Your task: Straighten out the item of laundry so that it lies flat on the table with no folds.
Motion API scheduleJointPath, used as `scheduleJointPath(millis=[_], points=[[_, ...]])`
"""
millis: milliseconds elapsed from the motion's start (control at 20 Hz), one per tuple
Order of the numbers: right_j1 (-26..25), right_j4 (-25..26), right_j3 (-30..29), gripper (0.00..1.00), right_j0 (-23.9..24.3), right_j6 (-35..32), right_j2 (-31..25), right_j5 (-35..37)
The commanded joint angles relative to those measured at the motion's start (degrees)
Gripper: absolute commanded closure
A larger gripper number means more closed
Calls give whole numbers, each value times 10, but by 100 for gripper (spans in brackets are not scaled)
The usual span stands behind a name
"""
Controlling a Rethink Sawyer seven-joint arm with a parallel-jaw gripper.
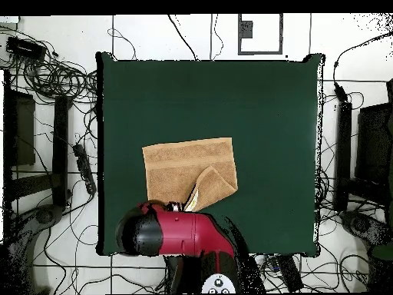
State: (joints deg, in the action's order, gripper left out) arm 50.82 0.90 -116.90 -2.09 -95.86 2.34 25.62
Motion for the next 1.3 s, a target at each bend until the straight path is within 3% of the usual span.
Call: scheduleJointPath(millis=[50,350,1300], points=[[-94,-31,77,0,5,-86,-61,-22],[-151,-19,85,0,33,-71,-87,-93],[-169,20,59,0,75,-54,-98,-129]])
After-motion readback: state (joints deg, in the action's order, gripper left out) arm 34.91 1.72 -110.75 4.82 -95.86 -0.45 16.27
